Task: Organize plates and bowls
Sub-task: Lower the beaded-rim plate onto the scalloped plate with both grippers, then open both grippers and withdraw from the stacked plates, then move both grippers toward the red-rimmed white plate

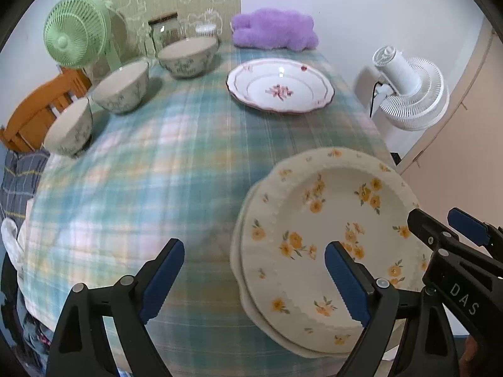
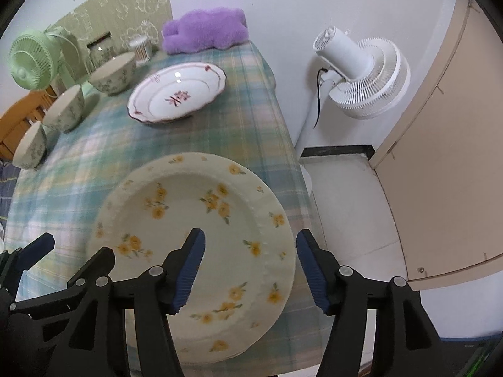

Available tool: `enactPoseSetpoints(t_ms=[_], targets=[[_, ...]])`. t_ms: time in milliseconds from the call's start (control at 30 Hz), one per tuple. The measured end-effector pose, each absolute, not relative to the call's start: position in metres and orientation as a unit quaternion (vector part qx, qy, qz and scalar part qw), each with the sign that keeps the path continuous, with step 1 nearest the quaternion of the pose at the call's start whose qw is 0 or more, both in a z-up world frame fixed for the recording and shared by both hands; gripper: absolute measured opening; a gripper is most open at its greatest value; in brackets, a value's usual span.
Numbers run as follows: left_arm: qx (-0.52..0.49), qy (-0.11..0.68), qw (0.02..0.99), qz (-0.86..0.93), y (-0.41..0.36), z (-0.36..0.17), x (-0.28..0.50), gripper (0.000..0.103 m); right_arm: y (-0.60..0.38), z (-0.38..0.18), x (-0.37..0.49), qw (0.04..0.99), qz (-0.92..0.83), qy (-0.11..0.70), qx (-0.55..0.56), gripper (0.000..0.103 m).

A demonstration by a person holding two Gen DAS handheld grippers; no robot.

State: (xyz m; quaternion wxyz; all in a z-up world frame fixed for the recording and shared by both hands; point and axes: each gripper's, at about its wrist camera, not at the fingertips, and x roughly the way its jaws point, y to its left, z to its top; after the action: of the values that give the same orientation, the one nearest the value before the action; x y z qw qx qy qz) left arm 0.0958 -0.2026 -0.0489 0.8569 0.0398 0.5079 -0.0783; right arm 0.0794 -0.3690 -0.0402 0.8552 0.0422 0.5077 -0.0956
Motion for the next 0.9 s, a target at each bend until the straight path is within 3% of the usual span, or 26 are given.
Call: enactPoseSetpoints(t_ms=[433, 900], targets=[[0.038, 0.444, 0.89, -0.095, -0.167, 0.011, 0.117, 0.092, -0.333, 0.019, 0.084, 0.885, -0.122, 0.444, 0.075, 0.064], [0.021, 0.418, 0.906, -0.063, -0.179, 0.029, 0.2, 0.09, -0.345, 0.037, 0.169, 0.897, -0.094, 0.425, 0.071, 0.064]])
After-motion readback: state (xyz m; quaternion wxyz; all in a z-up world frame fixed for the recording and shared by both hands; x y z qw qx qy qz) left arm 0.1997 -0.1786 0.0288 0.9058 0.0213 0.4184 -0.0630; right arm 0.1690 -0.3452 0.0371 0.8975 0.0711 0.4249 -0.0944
